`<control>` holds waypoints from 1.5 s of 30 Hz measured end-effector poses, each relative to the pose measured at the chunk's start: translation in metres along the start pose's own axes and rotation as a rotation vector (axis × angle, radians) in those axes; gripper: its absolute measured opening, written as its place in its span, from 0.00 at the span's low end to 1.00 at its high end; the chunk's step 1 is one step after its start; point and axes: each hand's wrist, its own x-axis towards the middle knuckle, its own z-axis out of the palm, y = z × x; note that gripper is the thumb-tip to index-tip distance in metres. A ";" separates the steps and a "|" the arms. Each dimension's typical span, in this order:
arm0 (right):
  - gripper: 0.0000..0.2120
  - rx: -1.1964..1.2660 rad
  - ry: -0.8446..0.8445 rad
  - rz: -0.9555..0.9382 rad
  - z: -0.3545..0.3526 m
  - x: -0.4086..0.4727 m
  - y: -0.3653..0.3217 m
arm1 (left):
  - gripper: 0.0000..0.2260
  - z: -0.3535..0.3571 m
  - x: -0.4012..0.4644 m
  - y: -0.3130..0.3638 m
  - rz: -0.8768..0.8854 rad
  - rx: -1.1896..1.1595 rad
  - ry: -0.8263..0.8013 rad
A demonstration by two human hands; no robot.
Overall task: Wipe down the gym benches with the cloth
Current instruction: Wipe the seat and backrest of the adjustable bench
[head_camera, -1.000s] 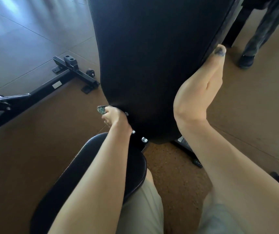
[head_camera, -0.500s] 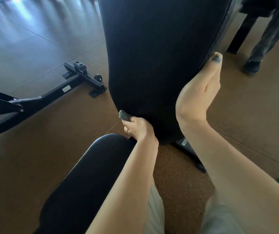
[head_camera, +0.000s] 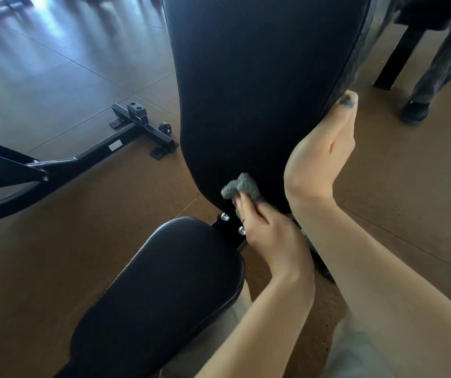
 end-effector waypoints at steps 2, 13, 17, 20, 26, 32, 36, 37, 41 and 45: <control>0.15 -0.012 -0.013 -0.008 -0.002 0.003 0.001 | 0.20 0.000 -0.005 0.017 0.324 0.073 -0.035; 0.31 -0.021 -0.303 0.071 -0.018 0.013 -0.001 | 0.17 -0.002 0.056 0.048 1.246 0.380 -0.357; 0.38 0.085 -0.491 0.197 -0.029 0.029 0.007 | 0.17 0.002 0.048 0.063 1.320 0.363 -0.400; 0.43 0.119 -0.581 0.291 -0.035 0.030 0.008 | 0.14 -0.003 0.053 0.052 1.396 0.355 -0.381; 0.31 -0.038 -0.562 0.194 -0.047 0.016 0.020 | 0.09 -0.016 0.068 -0.001 1.499 0.404 -0.280; 0.26 -0.160 -0.499 0.280 -0.067 -0.018 0.052 | 0.07 -0.019 0.064 -0.045 1.459 0.440 -0.127; 0.27 -0.146 -0.366 0.319 -0.072 -0.038 0.071 | 0.06 -0.025 0.051 -0.081 1.359 0.455 -0.087; 0.25 -0.124 -0.333 0.310 -0.071 -0.040 0.073 | 0.05 -0.027 0.049 -0.090 1.343 0.456 -0.083; 0.21 -0.042 -0.272 0.288 -0.066 -0.045 0.075 | 0.05 -0.034 0.048 -0.113 1.289 0.441 -0.065; 0.18 -0.004 -0.232 0.313 -0.064 -0.053 0.075 | 0.06 -0.038 0.046 -0.109 1.176 0.441 -0.078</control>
